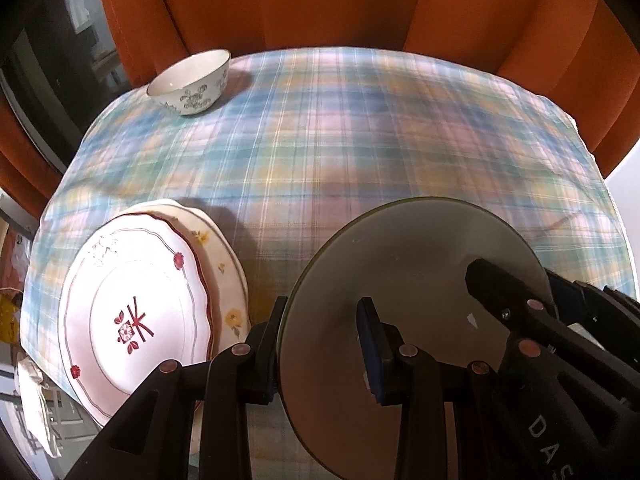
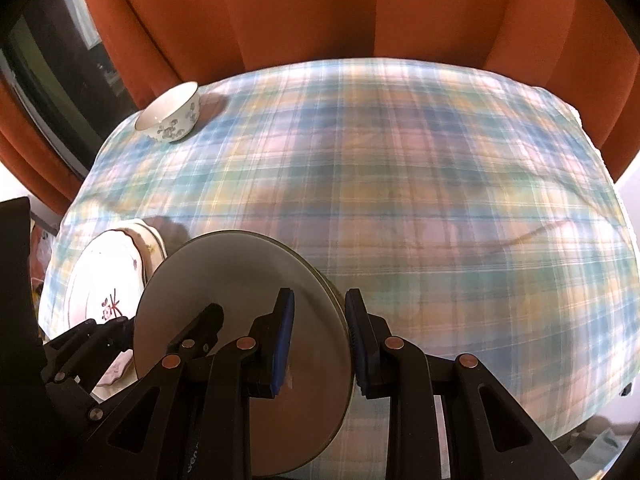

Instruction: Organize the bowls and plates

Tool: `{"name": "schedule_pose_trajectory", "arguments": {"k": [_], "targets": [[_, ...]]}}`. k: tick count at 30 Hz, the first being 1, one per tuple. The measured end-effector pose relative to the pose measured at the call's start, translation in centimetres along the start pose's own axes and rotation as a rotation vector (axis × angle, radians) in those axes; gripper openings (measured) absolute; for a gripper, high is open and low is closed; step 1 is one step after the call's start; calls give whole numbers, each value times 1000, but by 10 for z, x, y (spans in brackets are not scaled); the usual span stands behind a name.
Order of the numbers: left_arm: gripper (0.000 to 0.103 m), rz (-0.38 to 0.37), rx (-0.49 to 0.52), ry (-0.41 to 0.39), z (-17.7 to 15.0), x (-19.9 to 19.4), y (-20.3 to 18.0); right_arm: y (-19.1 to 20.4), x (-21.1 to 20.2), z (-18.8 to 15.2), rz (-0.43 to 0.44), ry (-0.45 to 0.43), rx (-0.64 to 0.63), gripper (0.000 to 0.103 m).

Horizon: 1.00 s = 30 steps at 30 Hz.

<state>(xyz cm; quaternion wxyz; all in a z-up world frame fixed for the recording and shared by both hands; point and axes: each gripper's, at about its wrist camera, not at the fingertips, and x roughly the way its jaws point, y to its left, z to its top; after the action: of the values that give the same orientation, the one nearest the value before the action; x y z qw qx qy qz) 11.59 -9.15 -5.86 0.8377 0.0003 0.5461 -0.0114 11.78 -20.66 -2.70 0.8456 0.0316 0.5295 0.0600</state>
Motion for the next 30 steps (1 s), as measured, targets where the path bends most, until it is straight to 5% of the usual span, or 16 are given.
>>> {"name": "schedule_pose_trajectory", "arguments": {"k": [16,19,23,26,30], "targets": [[34,42,81,-27,-6,9,-13,-5,2,-10,-37,-58,-10,24],[43,23,95,-26,-7,9,-14,-11,8,-13,-29,-39,29,24],[67,-7,85,-16,-10,8,-11,-12,10,-15,-21,-31,44,25],[77,-21,91,-31,-11,1,-10,-9,9,-16,-7,-24,42,37],[82,-43,96,-76,-10,-12,-6,-3,-1,-16,-21,-54,45,68]]}}
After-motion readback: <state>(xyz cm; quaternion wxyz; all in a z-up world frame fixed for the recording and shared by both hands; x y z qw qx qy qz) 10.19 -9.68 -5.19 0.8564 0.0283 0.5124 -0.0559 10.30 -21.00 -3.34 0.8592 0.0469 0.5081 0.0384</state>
